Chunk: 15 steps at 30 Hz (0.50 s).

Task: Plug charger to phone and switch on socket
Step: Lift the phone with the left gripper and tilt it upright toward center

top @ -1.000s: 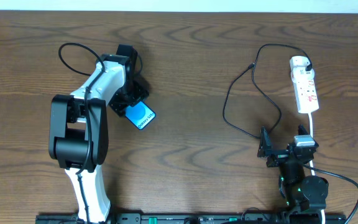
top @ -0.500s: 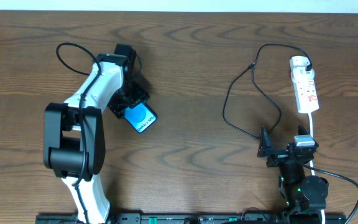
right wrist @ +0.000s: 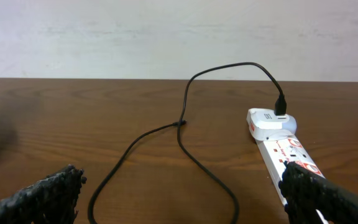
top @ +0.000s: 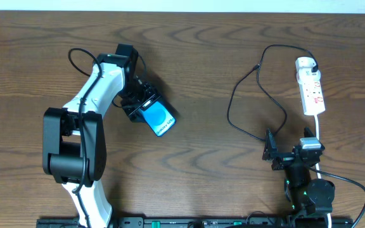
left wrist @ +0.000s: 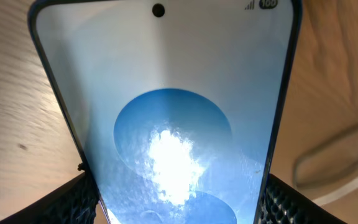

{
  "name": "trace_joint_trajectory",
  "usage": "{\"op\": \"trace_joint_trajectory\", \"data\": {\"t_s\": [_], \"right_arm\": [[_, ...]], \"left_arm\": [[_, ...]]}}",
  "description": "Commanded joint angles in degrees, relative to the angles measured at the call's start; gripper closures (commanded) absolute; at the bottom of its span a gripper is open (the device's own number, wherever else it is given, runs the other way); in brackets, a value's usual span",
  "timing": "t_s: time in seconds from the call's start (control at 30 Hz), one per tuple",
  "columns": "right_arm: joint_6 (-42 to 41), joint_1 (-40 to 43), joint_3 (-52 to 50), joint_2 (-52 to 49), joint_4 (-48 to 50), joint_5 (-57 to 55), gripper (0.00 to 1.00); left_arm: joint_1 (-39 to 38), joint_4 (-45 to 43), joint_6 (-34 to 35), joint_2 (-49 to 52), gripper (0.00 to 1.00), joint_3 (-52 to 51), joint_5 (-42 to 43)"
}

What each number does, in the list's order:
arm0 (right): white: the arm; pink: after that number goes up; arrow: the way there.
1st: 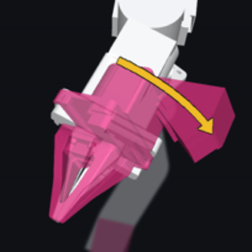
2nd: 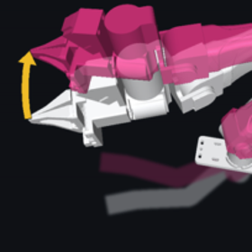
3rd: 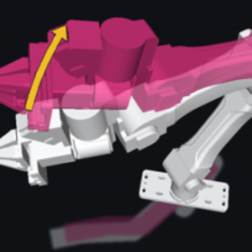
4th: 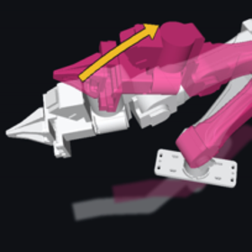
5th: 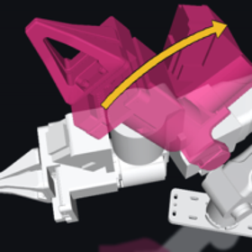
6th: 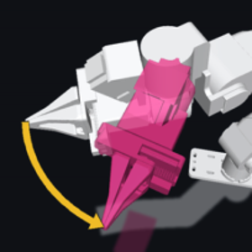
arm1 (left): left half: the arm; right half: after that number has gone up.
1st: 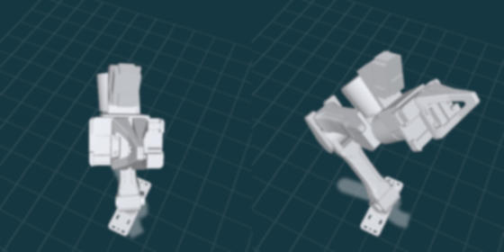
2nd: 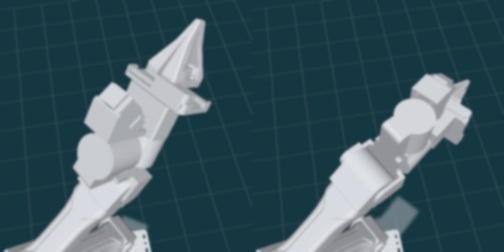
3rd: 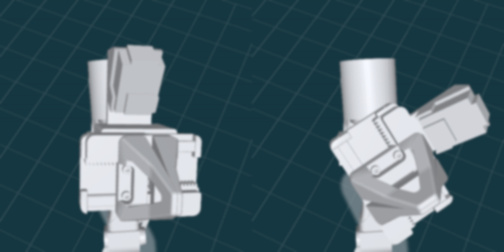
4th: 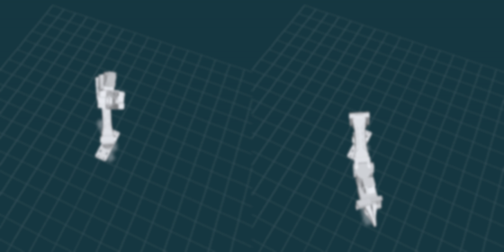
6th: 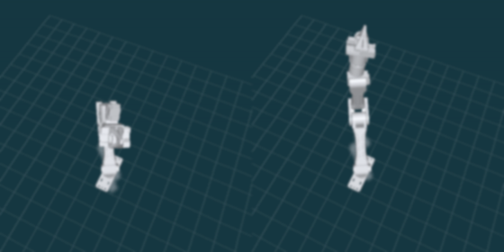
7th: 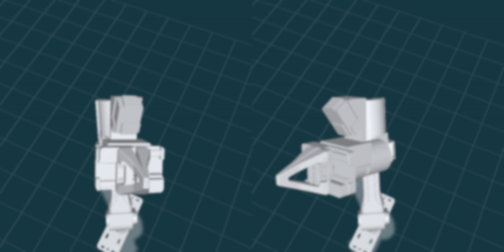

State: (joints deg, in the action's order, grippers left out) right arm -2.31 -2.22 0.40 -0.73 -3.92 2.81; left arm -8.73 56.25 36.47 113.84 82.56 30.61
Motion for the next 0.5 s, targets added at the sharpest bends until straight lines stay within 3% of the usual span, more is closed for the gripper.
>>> {"op": "trace_joint_trajectory", "data": {"t_s": [0.0,0.33,0.47], "right_arm": [[0.3,-0.3,-0.1,0.1,-0.2,-0.3,0.01],[0.3,-0.3,-0.1,0.1,-0.2,-0.3,0.01],[0.3,-0.3,-0.1,0.1,-0.2,-0.3,0.01]], "left_arm": [[-0.1,1.8,-3.3,-1.8,0.44,-0.2,9.9],[-0.1,3.5,-6.3,-1.8,0.44,-0.2,22.2],[-0.1,3.5,-7.5,-1.8,0.44,-0.2,22.9]]}}
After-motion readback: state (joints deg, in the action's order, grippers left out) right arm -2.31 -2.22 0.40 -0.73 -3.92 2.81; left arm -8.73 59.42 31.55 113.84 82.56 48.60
